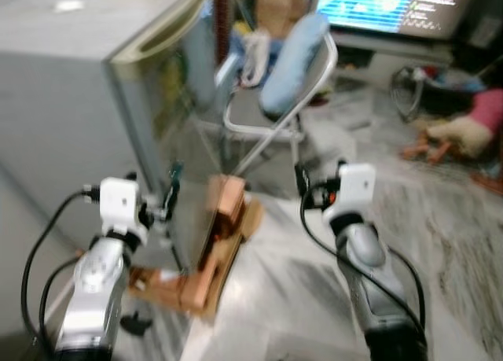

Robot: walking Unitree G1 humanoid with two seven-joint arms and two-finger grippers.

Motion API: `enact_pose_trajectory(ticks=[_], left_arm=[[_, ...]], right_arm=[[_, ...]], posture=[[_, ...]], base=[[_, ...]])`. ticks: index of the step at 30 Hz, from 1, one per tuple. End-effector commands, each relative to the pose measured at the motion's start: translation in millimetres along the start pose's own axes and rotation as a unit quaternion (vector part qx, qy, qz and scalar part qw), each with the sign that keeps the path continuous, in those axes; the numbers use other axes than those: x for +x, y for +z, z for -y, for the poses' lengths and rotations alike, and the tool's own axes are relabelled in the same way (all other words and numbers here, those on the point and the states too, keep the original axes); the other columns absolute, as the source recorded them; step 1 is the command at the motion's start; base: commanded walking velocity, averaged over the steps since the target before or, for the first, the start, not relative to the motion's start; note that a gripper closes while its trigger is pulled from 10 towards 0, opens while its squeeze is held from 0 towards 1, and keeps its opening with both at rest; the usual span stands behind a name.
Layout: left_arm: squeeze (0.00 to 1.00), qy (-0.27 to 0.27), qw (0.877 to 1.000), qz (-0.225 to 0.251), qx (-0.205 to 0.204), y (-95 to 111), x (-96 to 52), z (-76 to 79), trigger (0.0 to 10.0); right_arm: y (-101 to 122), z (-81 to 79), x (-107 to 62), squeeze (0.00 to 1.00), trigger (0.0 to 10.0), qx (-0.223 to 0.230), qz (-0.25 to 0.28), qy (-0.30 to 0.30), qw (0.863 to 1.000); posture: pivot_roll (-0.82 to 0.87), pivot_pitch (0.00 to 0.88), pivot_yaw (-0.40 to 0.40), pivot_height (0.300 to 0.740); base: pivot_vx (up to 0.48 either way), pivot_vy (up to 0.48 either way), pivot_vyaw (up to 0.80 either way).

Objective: Restocking fridge

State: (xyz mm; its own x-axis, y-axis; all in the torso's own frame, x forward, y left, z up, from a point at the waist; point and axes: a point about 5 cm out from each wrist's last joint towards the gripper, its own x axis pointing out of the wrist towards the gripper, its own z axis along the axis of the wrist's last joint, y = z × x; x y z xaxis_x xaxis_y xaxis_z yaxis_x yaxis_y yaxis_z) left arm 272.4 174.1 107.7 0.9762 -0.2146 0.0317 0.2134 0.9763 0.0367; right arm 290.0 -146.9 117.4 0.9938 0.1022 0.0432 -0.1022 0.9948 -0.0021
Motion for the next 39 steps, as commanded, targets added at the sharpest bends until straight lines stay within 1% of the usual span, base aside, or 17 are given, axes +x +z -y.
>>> enact_pose_trajectory(ticks=[1, 5, 7, 10, 17, 19, 21, 23, 29, 33, 35, 37, 39], left_arm=[[0.00, 0.010, 1.000, -0.009, 0.009, -2.0, -3.6, -8.9, 10.0], [0.00, 0.012, 1.000, -0.009, 0.009, -2.1, -3.0, -8.6, 10.0], [0.00, 0.020, 1.000, -0.009, 0.011, -2.5, -1.8, -10.2, 10.0], [0.00, 0.057, 0.998, -0.005, 0.020, -1.1, 1.1, -20.6, 10.0], [0.00, 0.088, 0.996, -0.001, 0.017, 0.5, 0.6, -28.6, 10.0], [0.00, 0.115, 0.993, -0.004, 0.025, -0.8, -1.0, -34.9, 10.0], [0.00, 0.133, 0.991, -0.009, 0.017, -2.8, -2.0, -39.1, 10.0], [0.00, 0.134, 0.991, -0.011, 0.018, -4.0, -2.4, -40.7, 10.0], [0.00, 0.126, 0.992, -0.011, 0.021, -4.6, -2.5, -40.0, 10.0], [0.00, 0.117, 0.993, -0.006, 0.024, -4.2, -1.8, -37.0, 10.0], [0.00, 0.110, 0.994, -0.010, 0.013, -5.4, -1.1, -33.5, 10.0], [0.00, 0.095, 0.995, -0.009, 0.011, -4.3, -0.6, -27.6, 10.0], [0.00, 0.091, 0.996, -0.008, 0.012, -4.0, -0.7, -25.7, 10.0]], right_arm=[[4.7, -6.9, 2.1, 0.00, 10.0, 0.008, 0.009, 0.009, 1.000], [5.1, -6.4, 1.9, 0.00, 10.0, 0.007, 0.010, 0.009, 1.000], [5.2, -6.2, 1.7, 0.00, 10.0, 0.008, 0.011, 0.009, 1.000], [5.8, -5.3, 0.5, 0.00, 10.0, 0.006, 0.011, 0.008, 1.000], [4.1, -3.7, -3.6, 0.00, 10.0, 0.004, 0.007, 0.008, 1.000], [3.8, -3.4, -4.7, 0.00, 10.0, 0.004, 0.006, 0.008, 1.000], [3.7, -3.2, -5.3, 0.00, 10.0, 0.004, 0.005, 0.009, 1.000], [3.4, -2.9, -5.8, 0.00, 10.0, 0.003, 0.004, 0.009, 1.000], [2.8, -2.2, -6.3, 0.00, 10.0, 0.002, 0.001, 0.011, 1.000], [3.3, -2.9, -5.8, 0.00, 10.0, 0.002, 0.002, 0.012, 1.000], [3.4, -3.2, -5.8, 0.00, 10.0, 0.002, 0.002, 0.012, 1.000], [3.4, -3.1, -5.9, 0.00, 10.0, 0.002, 0.001, 0.013, 1.000], [3.4, -3.0, -5.9, 0.00, 10.0, 0.002, 0.001, 0.013, 1.000]], posture=[[0.05, 0.019, -0.025, 0.740], [0.05, 0.020, -0.026, 0.740], [0.05, 0.021, -0.027, 0.740], [0.04, 0.025, -0.029, 0.740], [0.04, 0.027, -0.031, 0.740], [0.03, 0.030, -0.034, 0.740], [0.03, 0.032, -0.035, 0.740], [0.04, 0.032, -0.037, 0.740], [0.04, 0.033, -0.039, 0.740], [0.04, 0.029, -0.039, 0.740], [0.04, 0.029, -0.040, 0.740], [0.04, 0.028, -0.040, 0.740], [0.04, 0.028, -0.040, 0.740]], base=[[0.000, 0.000, -0.80], [0.000, 0.000, -0.80], [0.000, 0.000, -0.45], [0.000, 0.000, 0.00], [0.000, 0.000, 0.00], [0.000, 0.000, 0.00], [0.000, 0.000, 0.00], [0.000, 0.156, 0.00], [0.000, 0.456, 0.00], [0.061, 0.424, 0.00], [0.272, 0.394, 0.00], [0.000, 0.000, 0.00], [0.000, 0.000, 0.00]])
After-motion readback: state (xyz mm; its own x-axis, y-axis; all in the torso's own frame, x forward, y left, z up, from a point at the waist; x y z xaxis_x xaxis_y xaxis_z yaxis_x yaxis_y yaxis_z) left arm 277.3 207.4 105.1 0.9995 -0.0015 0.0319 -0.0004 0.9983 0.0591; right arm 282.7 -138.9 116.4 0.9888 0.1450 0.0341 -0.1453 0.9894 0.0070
